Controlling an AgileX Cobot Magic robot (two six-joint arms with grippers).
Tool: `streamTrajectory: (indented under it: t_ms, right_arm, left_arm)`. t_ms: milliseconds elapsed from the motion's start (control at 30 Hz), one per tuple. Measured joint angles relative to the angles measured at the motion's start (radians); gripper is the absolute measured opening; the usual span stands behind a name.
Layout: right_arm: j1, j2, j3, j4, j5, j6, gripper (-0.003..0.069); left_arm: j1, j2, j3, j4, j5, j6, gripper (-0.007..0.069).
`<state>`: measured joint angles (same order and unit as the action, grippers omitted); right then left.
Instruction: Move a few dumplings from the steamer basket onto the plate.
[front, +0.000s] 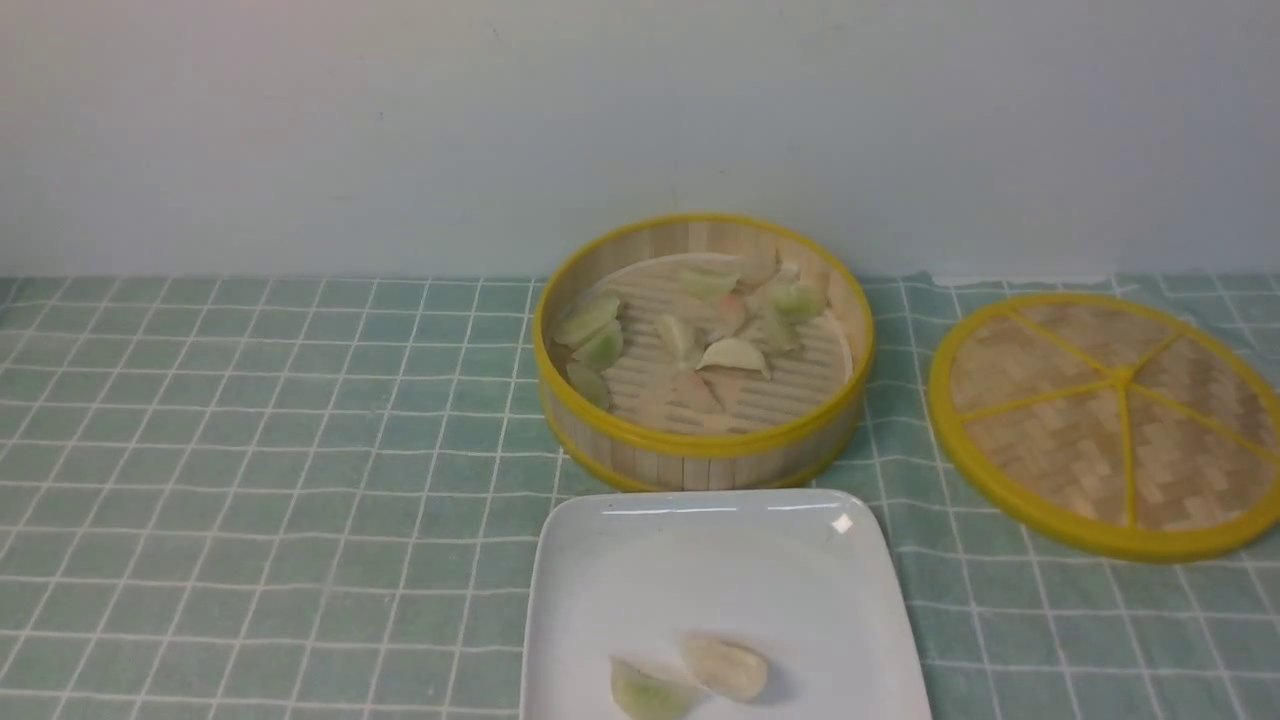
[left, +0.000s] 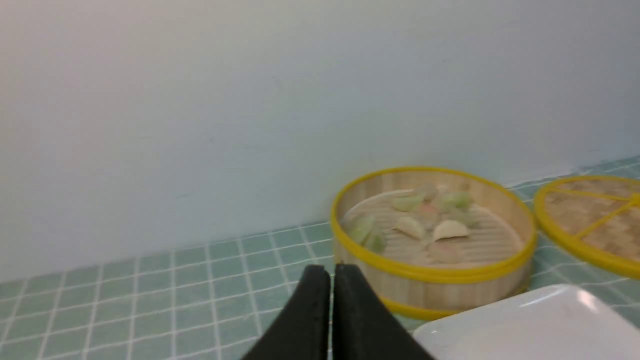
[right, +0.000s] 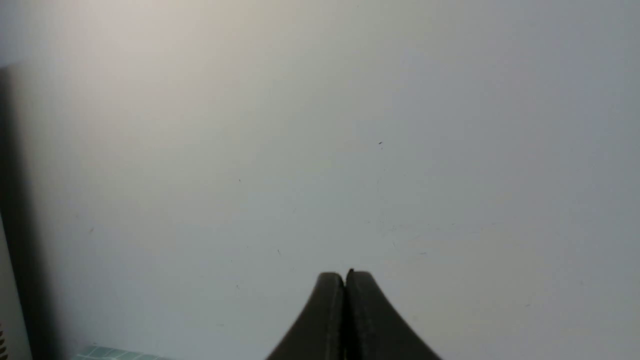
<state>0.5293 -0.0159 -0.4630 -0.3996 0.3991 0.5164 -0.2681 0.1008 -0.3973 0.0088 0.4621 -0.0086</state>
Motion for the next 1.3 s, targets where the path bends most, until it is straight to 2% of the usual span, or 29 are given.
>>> streamTrajectory:
  t_ms: [67,267,1300]
  right_arm:
    - [0.0,0.0,0.0,0.0,0.0,0.0,-0.0015]
    - [0.0,-0.002,0.0,0.0,-0.002,0.0,-0.0015]
    - [0.0,-0.002,0.0,0.019,-0.003,-0.019,-0.0015]
  left_arm:
    - [0.093,-0.071,0.128,-0.021,-0.056,0.05,-0.0006]
    - [0.198,-0.112,0.377,-0.054,-0.076,0.084,-0.0006]
    - [0.2,-0.112,0.423,-0.058,-0.076,0.075,-0.0006]
